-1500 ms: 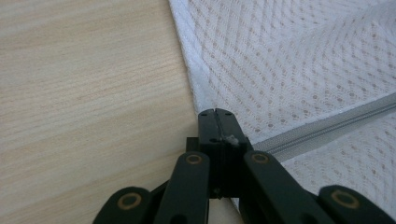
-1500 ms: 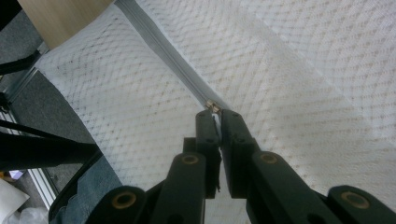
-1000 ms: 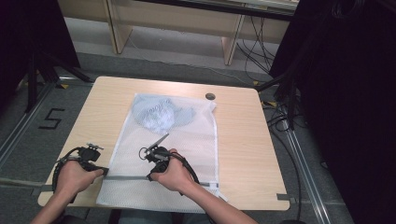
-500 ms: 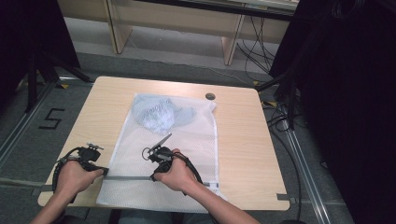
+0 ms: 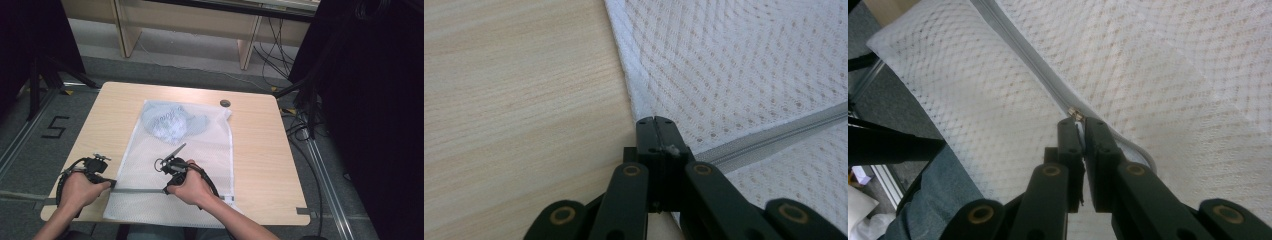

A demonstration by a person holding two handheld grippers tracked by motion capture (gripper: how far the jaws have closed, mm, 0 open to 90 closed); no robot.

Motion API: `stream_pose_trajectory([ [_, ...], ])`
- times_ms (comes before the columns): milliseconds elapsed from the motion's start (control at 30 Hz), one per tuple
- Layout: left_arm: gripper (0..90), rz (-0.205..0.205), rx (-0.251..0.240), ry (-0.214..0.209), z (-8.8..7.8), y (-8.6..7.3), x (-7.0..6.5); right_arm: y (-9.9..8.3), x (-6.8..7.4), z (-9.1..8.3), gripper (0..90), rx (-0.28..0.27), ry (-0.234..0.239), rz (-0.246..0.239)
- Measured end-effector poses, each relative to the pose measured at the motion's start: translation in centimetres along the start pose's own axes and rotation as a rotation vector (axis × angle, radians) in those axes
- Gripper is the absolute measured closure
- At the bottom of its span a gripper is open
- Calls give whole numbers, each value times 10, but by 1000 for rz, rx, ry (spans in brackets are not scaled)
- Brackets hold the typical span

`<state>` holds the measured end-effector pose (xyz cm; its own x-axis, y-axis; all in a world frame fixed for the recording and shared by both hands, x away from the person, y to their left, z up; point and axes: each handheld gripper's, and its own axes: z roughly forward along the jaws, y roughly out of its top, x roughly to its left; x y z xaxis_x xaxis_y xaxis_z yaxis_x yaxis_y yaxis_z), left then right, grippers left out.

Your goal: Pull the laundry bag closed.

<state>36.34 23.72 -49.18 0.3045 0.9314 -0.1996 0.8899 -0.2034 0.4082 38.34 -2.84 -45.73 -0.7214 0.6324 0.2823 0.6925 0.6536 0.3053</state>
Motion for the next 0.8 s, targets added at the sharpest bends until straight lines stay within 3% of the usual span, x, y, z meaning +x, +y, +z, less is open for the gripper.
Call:
stream_pose_trajectory([
  [67,900,2,1,-1,0,0,0,-1,0,1,870,-4,3,4],
  [100,900,1,3,-1,0,0,0,0,-2,1,870,-13,-2,-26],
  [133,900,3,3,-1,0,0,0,0,-2,1,870,-13,-3,-25],
  [167,900,1,0,-1,0,0,0,-1,0,1,870,-1,0,13],
  [233,900,1,-1,-1,0,0,0,-1,1,0,871,-11,6,33],
  [300,900,3,1,-1,0,0,0,-1,0,-1,871,-10,-8,17],
  [400,900,4,1,-2,0,0,0,0,0,-2,870,-6,0,37],
  [633,900,5,3,-2,0,0,0,-2,-3,-3,870,-8,-11,30],
  [733,900,3,3,-1,0,0,0,-3,-3,-4,870,-2,-5,53],
  [800,900,4,3,-1,0,0,0,-3,-5,-5,871,-6,-9,34],
])
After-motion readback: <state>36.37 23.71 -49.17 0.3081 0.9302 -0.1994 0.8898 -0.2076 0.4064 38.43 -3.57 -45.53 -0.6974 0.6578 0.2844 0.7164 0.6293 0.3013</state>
